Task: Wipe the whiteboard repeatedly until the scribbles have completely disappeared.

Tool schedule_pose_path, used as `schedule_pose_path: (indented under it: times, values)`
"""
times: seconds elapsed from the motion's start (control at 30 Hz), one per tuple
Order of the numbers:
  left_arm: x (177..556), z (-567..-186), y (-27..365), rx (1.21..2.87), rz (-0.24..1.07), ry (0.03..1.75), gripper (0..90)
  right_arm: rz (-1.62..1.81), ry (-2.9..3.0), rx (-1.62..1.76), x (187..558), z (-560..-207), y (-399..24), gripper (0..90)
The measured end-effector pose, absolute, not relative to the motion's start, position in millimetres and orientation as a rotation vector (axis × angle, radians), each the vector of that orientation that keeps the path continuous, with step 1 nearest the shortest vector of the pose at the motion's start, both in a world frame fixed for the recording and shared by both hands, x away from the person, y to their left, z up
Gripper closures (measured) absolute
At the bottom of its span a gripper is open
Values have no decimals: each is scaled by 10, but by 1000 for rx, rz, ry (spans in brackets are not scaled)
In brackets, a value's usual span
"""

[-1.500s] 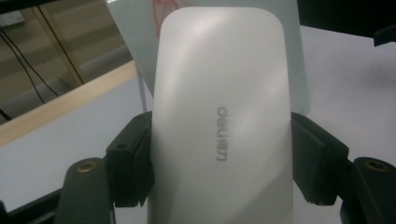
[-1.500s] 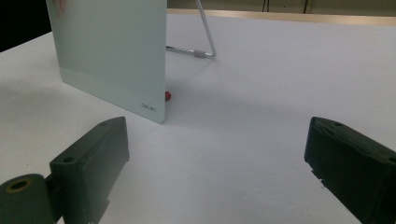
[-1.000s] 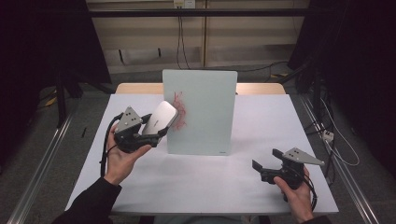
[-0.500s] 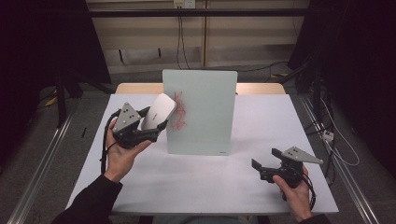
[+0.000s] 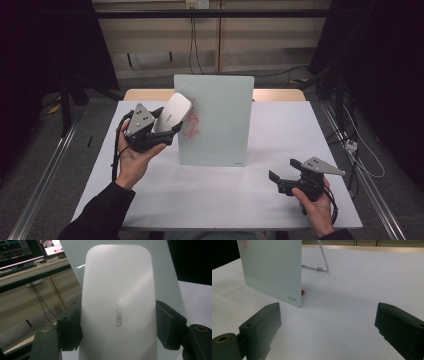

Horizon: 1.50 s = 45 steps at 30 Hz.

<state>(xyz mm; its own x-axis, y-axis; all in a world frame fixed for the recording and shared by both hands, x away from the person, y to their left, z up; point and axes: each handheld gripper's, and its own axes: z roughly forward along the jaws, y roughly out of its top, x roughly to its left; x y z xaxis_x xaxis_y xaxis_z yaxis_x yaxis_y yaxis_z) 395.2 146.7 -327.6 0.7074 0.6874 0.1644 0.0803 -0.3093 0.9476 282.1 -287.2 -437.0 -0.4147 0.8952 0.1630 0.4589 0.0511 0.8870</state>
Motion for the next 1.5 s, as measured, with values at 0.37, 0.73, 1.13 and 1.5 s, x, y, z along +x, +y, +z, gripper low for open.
schedule_pose_path:
  times: [0.37,0.73,1.13,1.5]
  values:
    - [4093,-3334,1402,1823,727,586,310,1330,1903,1353,2825,-4373,-2873,64]
    - [4144,-3328,1251,1859,795,573,310,1330,1910,1341,2813,-4373,-2866,66]
    - [4019,-3551,1065,1992,838,484,311,1335,1909,1343,2817,-4373,-2868,66]
    - [4066,-3445,1038,1968,838,497,311,1336,1908,1344,2819,-4372,-2871,66]
